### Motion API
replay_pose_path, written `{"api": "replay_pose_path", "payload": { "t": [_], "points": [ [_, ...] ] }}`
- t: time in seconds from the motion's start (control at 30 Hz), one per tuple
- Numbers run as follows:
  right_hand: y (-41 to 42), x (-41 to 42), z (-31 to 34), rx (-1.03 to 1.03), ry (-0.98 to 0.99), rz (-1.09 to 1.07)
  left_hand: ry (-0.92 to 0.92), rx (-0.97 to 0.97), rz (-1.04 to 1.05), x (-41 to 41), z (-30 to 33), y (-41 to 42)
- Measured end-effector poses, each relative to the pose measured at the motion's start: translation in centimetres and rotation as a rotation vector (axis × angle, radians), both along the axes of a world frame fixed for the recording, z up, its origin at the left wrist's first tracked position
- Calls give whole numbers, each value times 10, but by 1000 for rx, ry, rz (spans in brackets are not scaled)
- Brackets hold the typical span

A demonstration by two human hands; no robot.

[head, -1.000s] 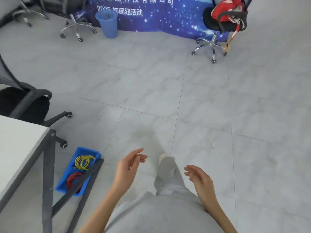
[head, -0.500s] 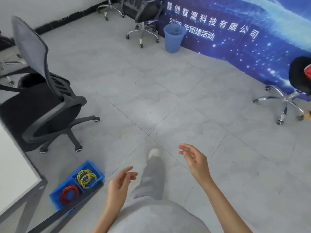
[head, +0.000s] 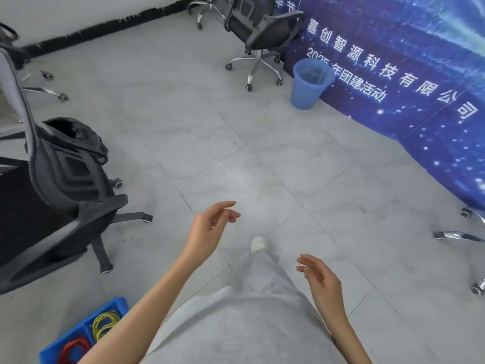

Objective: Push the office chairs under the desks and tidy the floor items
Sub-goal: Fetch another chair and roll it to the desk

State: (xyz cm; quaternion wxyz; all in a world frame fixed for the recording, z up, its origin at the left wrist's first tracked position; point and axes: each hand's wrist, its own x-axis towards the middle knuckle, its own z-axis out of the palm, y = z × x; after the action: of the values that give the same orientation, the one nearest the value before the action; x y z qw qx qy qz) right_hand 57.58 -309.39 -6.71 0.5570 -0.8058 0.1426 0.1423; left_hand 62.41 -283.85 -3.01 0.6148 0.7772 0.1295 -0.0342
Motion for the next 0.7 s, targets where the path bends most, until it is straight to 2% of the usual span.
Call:
{"api": "replay_pose_path", "payload": {
  "t": [0.17, 0.4, 0.53, 0.7],
  "points": [
    [39, 174, -9, 4, -24, 203, 65, 12, 173, 86, -26, 21],
    [173, 410, 33, 60, -70, 724, 149, -16, 679, 164, -30, 58],
    [260, 485, 36, 74, -95, 958, 166, -32, 938, 198, -30, 79],
    [348, 535, 11, 44, -80, 1160, 142, -15, 1205, 240, -44, 144]
  ]
}}
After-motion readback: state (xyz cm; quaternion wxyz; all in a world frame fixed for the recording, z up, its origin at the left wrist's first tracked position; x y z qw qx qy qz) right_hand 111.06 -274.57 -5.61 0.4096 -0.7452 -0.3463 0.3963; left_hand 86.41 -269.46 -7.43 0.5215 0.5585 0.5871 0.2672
